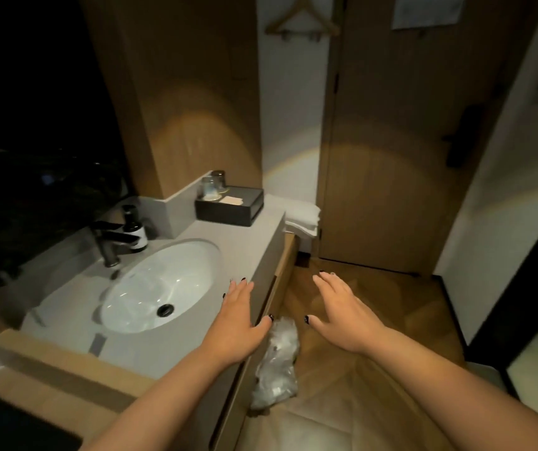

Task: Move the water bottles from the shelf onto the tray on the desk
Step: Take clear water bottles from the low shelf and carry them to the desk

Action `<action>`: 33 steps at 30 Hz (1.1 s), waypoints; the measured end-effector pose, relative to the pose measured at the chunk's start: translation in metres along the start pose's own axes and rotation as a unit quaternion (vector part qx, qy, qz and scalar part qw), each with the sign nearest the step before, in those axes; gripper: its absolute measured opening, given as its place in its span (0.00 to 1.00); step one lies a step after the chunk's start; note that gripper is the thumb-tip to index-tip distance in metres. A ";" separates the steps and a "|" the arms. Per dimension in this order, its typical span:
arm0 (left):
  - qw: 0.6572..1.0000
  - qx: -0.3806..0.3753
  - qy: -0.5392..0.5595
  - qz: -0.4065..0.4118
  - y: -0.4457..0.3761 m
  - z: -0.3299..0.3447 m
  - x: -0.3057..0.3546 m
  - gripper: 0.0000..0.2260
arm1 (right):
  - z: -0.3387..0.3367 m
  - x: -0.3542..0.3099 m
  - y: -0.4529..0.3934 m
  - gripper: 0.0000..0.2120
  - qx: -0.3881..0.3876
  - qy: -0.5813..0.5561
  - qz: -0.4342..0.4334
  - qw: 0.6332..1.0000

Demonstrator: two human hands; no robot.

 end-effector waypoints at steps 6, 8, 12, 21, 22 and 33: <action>0.999 -0.042 -0.003 0.010 -0.079 0.043 0.032 0.33 | -0.013 0.059 -0.032 0.37 0.015 -0.031 0.045 0.998; 0.999 -0.046 -0.002 0.010 -0.098 0.046 0.041 0.33 | -0.018 0.069 -0.045 0.36 0.018 -0.029 0.046 0.998; 0.998 -0.055 0.009 0.006 -0.183 0.069 0.060 0.32 | -0.022 0.128 -0.103 0.35 0.022 -0.038 0.072 0.996; 0.998 -0.062 -0.001 -0.003 -0.333 0.104 0.110 0.31 | -0.039 0.250 -0.207 0.35 0.035 -0.065 0.114 0.991; 0.998 -0.063 -0.002 -0.004 -0.344 0.108 0.117 0.31 | -0.041 0.262 -0.213 0.35 0.035 -0.070 0.115 0.990; 0.998 -0.043 0.012 -0.045 -0.455 0.176 0.215 0.32 | -0.085 0.426 -0.276 0.34 0.018 -0.098 0.069 0.993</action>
Point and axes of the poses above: each hand's wrist, its own y-axis away from the middle knuckle, its own z-axis out of the palm, x = y × z, the point moved 1 cm from there along -y, towards the middle knuckle, and after that the axes turned 15 degrees about -z, right-handed, at the moved point
